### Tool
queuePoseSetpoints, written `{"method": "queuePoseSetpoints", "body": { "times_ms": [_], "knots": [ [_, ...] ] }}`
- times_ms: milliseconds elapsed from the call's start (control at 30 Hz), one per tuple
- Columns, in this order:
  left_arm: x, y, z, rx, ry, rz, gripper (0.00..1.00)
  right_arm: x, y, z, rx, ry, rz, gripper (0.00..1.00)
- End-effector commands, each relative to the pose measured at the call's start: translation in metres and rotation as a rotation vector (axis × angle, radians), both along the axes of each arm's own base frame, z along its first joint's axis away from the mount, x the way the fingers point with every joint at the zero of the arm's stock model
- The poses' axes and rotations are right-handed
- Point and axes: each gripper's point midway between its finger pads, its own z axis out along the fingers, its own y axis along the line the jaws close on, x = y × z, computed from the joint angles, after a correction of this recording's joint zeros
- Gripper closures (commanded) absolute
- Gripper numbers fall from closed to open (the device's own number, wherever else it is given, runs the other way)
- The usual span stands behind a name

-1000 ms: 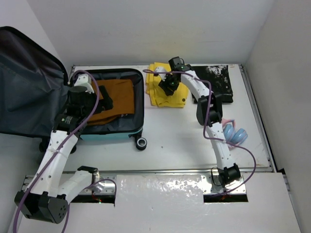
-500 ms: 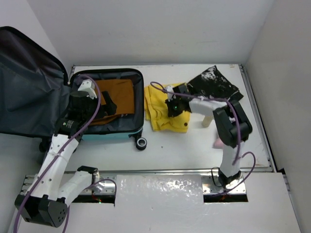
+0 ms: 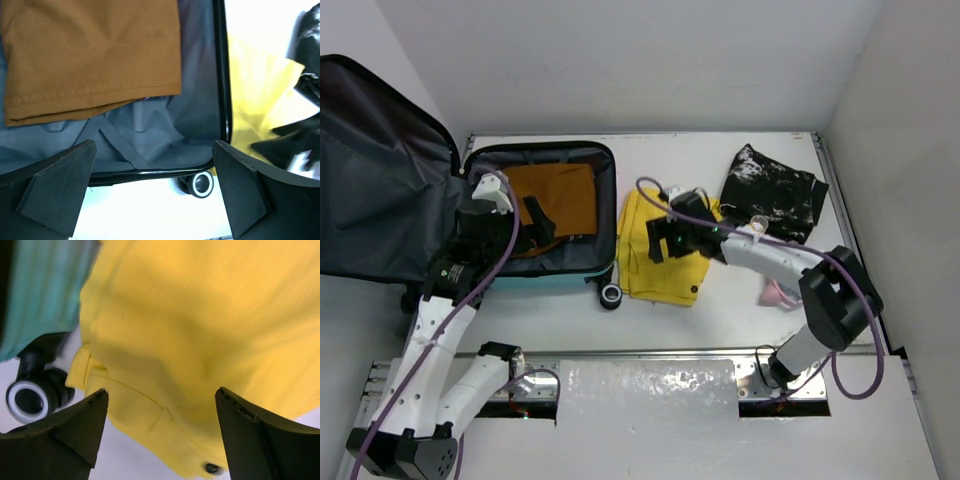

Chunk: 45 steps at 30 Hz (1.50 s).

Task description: Pack the luggage

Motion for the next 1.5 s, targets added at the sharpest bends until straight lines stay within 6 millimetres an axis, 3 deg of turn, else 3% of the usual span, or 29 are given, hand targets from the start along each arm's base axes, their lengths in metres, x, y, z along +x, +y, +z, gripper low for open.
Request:
{"method": "queuePoseSetpoints", "body": {
  "times_ms": [0,67,100,133,233,267,300,467,567,633,800,833,867,933,1033,1133,1233,1267,1300,1333,1367,1467],
  "knots": [
    [0.007,0.000,-0.002,0.036,0.001,-0.016,0.00,0.044,-0.004,0.072,-0.017,-0.166,0.221,0.17],
    [0.010,0.000,-0.012,0.040,0.025,-0.016,0.00,0.072,-0.026,0.059,-0.086,-0.122,0.262,0.18],
    [0.013,-0.001,-0.012,0.040,0.017,-0.017,0.00,0.085,-0.024,0.071,-0.101,-0.136,0.370,0.18],
    [0.013,-0.001,-0.019,0.043,0.034,-0.017,0.00,0.099,-0.035,0.068,-0.115,-0.117,0.380,0.18],
    [0.017,-0.001,-0.030,0.044,0.052,-0.017,0.00,0.128,-0.046,0.041,-0.179,-0.046,0.500,0.18],
    [0.016,-0.007,-0.030,0.030,0.057,-0.047,0.00,0.130,-0.048,0.013,-0.186,0.030,0.535,0.18],
    [0.017,-0.008,-0.030,0.031,0.053,-0.057,0.00,0.139,-0.049,0.019,-0.205,0.035,0.568,0.18],
    [0.014,-0.010,-0.027,0.032,0.054,-0.074,0.00,0.150,-0.054,-0.024,-0.232,0.170,0.647,0.18],
    [0.012,-0.012,-0.025,0.027,0.047,-0.085,0.00,0.161,-0.055,-0.029,-0.256,0.178,0.639,0.18],
    [0.012,-0.013,-0.025,0.024,0.050,-0.092,0.00,0.159,-0.055,-0.044,-0.250,0.219,0.658,0.18],
    [0.010,-0.018,-0.025,0.006,0.049,-0.112,0.00,0.166,-0.058,-0.042,-0.216,0.173,0.623,0.20],
    [0.010,-0.018,-0.024,0.006,0.046,-0.112,0.00,0.174,-0.058,-0.014,-0.223,0.088,0.591,0.20],
    [0.009,-0.018,-0.024,0.006,0.045,-0.115,0.00,0.178,-0.059,-0.017,-0.236,0.028,0.581,0.19],
    [0.009,-0.019,-0.024,0.004,0.045,-0.120,0.00,0.192,-0.064,0.013,-0.273,-0.092,0.539,0.19],
    [0.008,-0.022,-0.024,0.000,0.046,-0.135,0.00,0.212,-0.069,0.038,-0.288,-0.194,0.491,0.19],
    [0.008,-0.022,-0.023,-0.001,0.043,-0.140,0.00,0.225,-0.074,0.050,-0.293,-0.229,0.468,0.18],
    [0.008,-0.023,-0.023,-0.001,0.045,-0.143,0.00,0.237,-0.084,0.047,-0.296,-0.188,0.443,0.17],
    [0.008,-0.023,-0.023,-0.002,0.044,-0.147,0.00,0.238,-0.087,0.024,-0.296,-0.130,0.442,0.16],
    [0.007,-0.024,-0.023,-0.002,0.046,-0.150,0.00,0.237,-0.092,0.014,-0.286,-0.088,0.444,0.16],
    [0.007,-0.024,-0.023,-0.002,0.047,-0.153,0.00,0.230,-0.086,0.013,-0.242,-0.044,0.481,0.17],
    [0.007,-0.024,-0.023,-0.003,0.046,-0.155,0.00,0.223,-0.085,-0.008,-0.228,0.010,0.515,0.17],
    [0.006,-0.027,-0.023,-0.007,0.047,-0.168,0.00,0.194,-0.076,-0.021,-0.143,0.107,0.604,0.18]
  ]
}}
